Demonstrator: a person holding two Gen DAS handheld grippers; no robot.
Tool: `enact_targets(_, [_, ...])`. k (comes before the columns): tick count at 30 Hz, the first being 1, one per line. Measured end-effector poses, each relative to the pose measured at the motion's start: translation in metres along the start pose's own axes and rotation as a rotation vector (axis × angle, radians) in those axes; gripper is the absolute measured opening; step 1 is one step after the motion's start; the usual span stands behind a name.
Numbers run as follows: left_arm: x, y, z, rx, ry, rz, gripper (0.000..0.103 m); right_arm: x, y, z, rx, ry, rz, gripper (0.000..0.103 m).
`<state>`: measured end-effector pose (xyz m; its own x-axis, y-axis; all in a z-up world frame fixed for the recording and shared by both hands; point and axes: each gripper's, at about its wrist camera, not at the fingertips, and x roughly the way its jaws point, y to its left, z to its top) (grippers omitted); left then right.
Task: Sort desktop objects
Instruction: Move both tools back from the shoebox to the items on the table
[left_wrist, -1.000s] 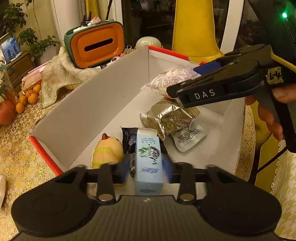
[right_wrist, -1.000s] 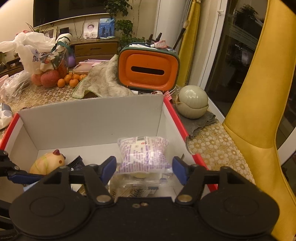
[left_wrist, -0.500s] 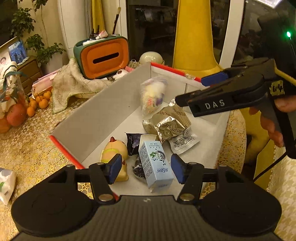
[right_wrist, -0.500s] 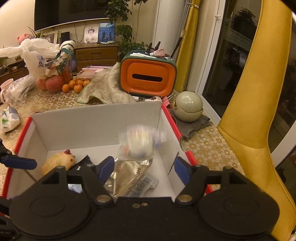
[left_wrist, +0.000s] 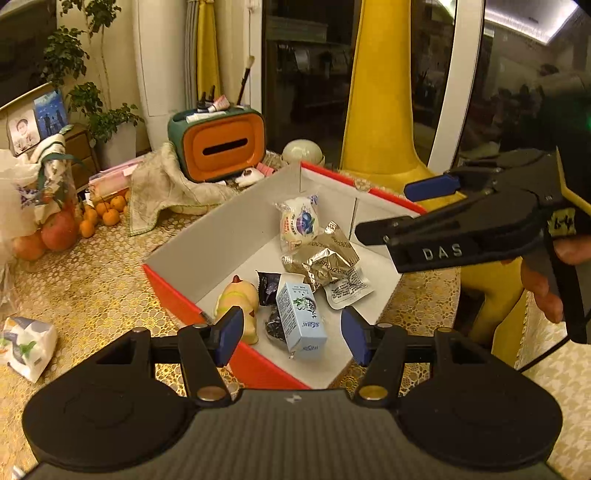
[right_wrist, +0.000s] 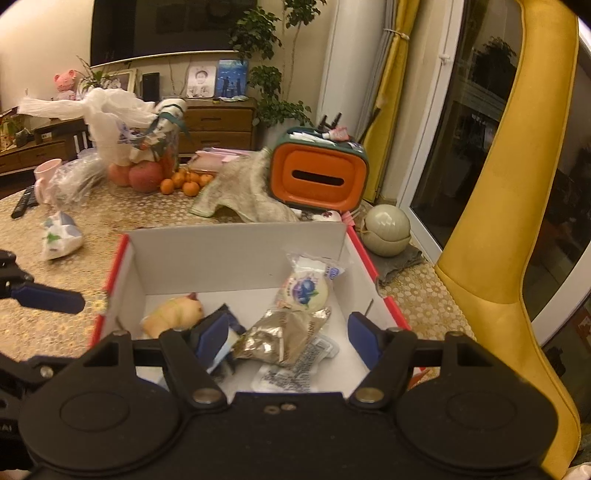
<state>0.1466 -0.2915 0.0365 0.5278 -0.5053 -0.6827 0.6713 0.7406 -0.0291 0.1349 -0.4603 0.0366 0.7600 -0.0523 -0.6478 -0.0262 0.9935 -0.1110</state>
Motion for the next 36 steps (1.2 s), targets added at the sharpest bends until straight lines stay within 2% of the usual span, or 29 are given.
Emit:
enact_targets(9, [-0.042,0.011,-0.025,-0.029,-0.046,0.008,0.057,-0.033,0.032,-0.004,-0.034,-0.024,0.026,0.071])
enact_targets(17, [-0.076,0.026,-0.054,-0.074,-0.085,0.045,0.057,-0.051,0.062,-0.011,-0.034,-0.050,0.085,0.073])
enact_targets(23, [-0.105,0.046,-0.077,-0.103,-0.117,0.087,0.071,-0.059,0.099,-0.009,-0.109,-0.088,0.129,0.077])
enact_targets(25, [-0.116,0.053,-0.086,-0.101,-0.128,0.108,0.080,-0.060,0.113,-0.006,-0.119,-0.097,0.152,0.077])
enact_targets(31, [-0.138,0.079,-0.110,-0.124,-0.135,0.154,0.084,-0.056,0.154,0.004,-0.147,-0.122,0.202,0.080])
enact_targets(36, [-0.151,0.107,-0.133,-0.182,-0.128,0.183,0.084,-0.047,0.180,0.011,-0.151,-0.120,0.229,0.081])
